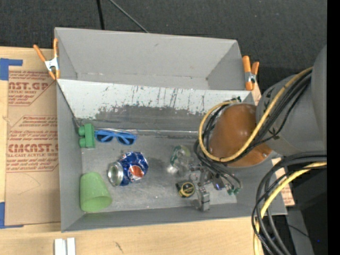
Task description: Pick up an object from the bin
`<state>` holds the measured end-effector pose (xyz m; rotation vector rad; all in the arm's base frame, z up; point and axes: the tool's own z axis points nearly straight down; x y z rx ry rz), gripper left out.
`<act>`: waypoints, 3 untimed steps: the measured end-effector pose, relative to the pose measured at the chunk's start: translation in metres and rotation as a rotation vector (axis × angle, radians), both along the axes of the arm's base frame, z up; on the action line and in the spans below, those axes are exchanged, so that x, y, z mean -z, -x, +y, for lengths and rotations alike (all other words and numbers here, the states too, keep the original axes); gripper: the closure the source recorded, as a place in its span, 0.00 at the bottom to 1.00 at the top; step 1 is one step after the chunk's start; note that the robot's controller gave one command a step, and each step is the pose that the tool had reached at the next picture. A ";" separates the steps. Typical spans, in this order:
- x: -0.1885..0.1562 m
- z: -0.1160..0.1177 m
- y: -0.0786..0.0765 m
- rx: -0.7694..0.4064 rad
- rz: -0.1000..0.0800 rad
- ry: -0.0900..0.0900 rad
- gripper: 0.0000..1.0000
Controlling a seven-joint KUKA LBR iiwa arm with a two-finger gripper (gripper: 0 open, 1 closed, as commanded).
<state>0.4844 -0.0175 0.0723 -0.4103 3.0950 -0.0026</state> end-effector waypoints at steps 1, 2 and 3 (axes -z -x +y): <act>-0.001 0.001 -0.002 0.000 -0.005 0.000 0.00; -0.002 0.000 -0.001 0.000 -0.004 0.001 1.00; -0.082 0.001 -0.003 -0.001 0.012 0.001 1.00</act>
Offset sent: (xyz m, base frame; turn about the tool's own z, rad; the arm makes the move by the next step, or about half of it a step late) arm 0.0000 0.0000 0.0000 0.0000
